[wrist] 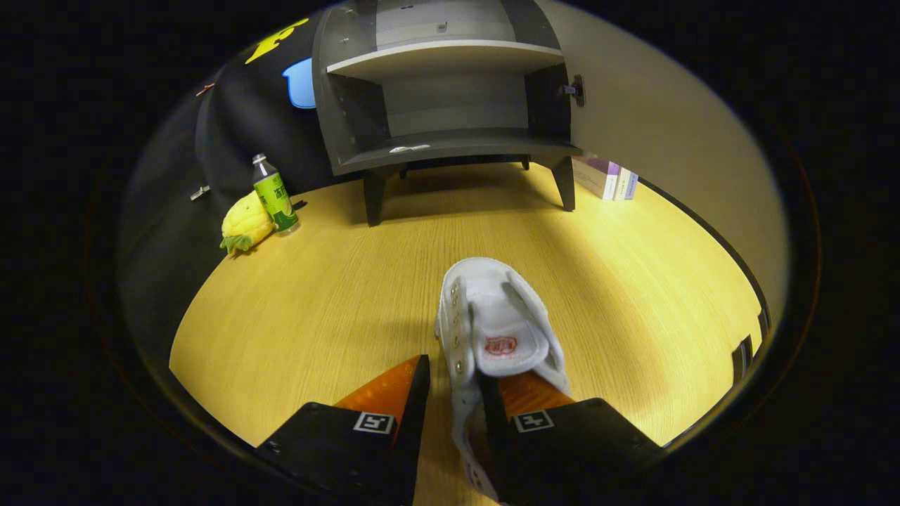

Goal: Open the shoe cabinet door, grab the shoes and put them into the shoe cabinet, then close the shoe cabinet door.

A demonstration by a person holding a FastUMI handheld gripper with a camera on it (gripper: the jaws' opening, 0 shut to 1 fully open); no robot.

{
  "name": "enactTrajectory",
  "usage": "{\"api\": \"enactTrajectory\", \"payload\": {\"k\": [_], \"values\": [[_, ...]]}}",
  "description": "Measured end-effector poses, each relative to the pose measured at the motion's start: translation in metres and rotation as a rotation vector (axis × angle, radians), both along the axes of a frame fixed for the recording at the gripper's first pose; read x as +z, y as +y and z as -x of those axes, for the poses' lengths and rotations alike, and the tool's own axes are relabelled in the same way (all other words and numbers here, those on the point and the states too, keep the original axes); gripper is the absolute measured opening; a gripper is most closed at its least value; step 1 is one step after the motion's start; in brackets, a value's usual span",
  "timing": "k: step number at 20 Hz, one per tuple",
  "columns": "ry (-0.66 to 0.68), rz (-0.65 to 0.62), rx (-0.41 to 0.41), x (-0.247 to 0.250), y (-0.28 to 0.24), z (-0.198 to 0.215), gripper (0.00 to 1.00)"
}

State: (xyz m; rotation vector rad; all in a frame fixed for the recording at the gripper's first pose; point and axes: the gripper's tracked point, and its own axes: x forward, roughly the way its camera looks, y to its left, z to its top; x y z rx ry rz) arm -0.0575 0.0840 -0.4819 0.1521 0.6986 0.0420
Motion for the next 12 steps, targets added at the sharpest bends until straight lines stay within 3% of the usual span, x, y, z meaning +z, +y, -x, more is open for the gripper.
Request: {"api": "enactTrajectory", "payload": {"k": [4,5,12], "values": [[-0.060,0.042,0.034,0.003,0.002,-0.005,0.22],[-0.078,0.049,0.047,-0.002,0.004,-0.010,0.12],[-0.076,0.003,0.020,0.033,-0.011,-0.014,0.07]]}}
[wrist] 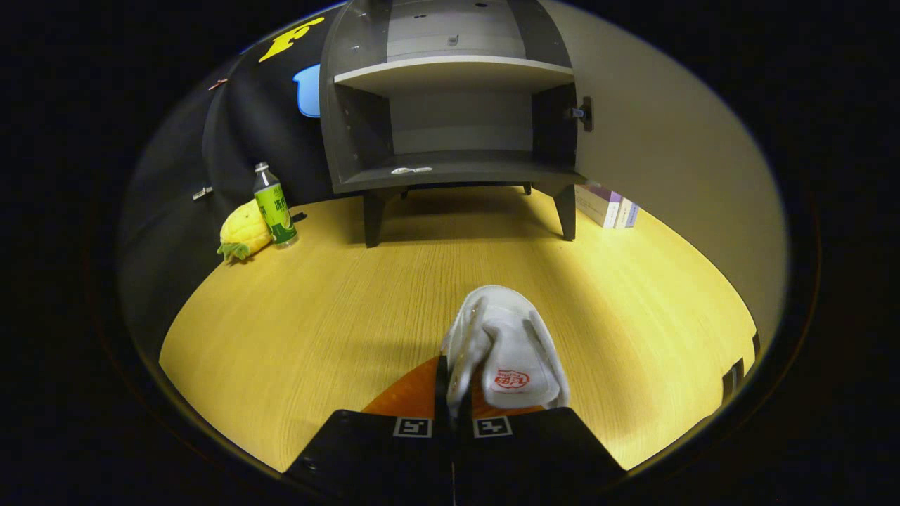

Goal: Open the shoe cabinet door, grab the shoes and put them into the shoe cabinet, then close the shoe cabinet door.

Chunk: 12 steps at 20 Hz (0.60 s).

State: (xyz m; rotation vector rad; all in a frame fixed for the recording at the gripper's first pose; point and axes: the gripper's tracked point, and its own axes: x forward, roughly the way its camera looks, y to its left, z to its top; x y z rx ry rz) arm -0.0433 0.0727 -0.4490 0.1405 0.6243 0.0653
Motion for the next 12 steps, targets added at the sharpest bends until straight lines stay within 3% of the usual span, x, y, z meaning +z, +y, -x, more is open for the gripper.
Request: {"api": "enactTrajectory", "payload": {"k": [12], "values": [[-0.144,-0.014,-0.015,0.224,-0.029,-0.021,0.06]]}}
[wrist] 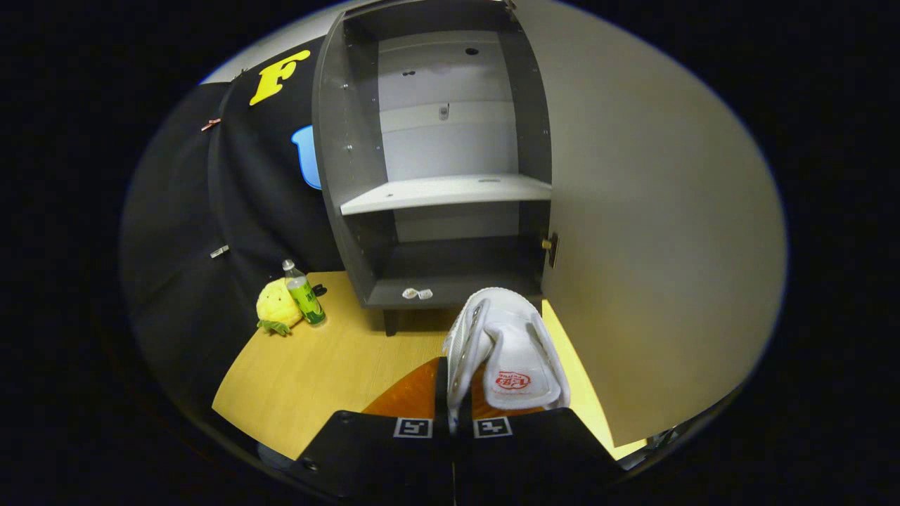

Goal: Open the shoe cabinet door, grab the shoes and put them into the shoe cabinet, then close the shoe cabinet door.

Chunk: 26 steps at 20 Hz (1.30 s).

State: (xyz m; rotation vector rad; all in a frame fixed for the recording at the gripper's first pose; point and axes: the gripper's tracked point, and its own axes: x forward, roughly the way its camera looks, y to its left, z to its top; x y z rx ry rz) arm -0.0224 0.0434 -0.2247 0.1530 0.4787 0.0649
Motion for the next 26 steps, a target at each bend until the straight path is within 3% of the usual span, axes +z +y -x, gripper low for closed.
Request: {"api": "enactTrajectory", "payload": {"k": [6,14,20,26], "values": [[-0.015,-0.019,0.033,0.073,0.006,-0.051,0.06],[-0.116,0.033,0.089,0.147,0.020,-0.177,0.06],[-0.105,0.061,0.115,0.137,0.040,-0.266,0.06],[-0.050,0.166,0.106,0.091,0.037,-0.333,0.06]]}}
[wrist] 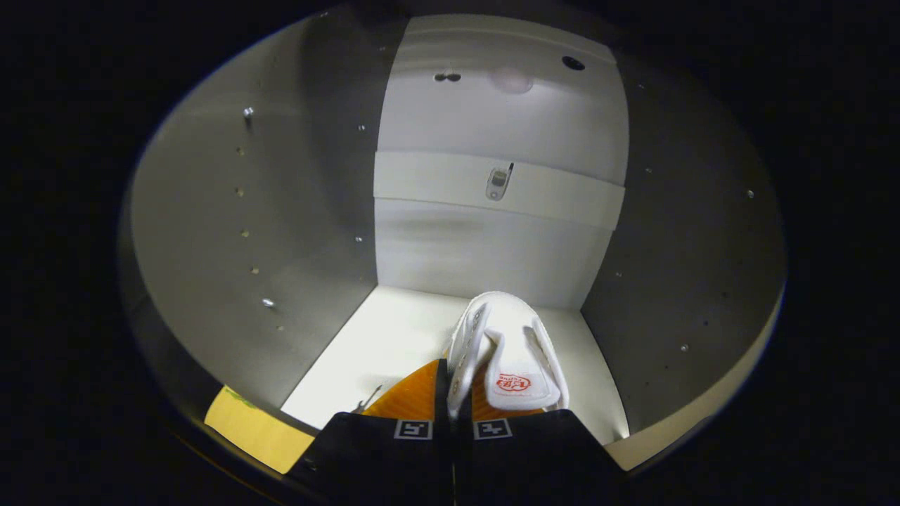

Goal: Open the shoe cabinet door, grab the shoes and put them into the shoe cabinet, then close the shoe cabinet door.

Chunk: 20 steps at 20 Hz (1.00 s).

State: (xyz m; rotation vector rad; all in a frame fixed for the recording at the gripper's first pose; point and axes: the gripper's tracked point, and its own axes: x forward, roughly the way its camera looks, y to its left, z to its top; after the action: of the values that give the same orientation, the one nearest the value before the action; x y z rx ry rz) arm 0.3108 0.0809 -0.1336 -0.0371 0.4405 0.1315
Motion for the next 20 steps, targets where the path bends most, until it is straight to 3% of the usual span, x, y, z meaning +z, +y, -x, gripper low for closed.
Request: {"api": "enactTrajectory", "payload": {"k": [9,16,18,20], "values": [[0.034,0.066,0.001,-0.034,0.008,-0.060,0.06],[0.075,0.095,-0.031,-0.047,0.012,-0.064,0.08],[0.088,0.088,-0.025,-0.048,0.016,-0.059,0.16],[0.093,0.069,-0.023,-0.044,0.016,-0.053,0.33]]}}
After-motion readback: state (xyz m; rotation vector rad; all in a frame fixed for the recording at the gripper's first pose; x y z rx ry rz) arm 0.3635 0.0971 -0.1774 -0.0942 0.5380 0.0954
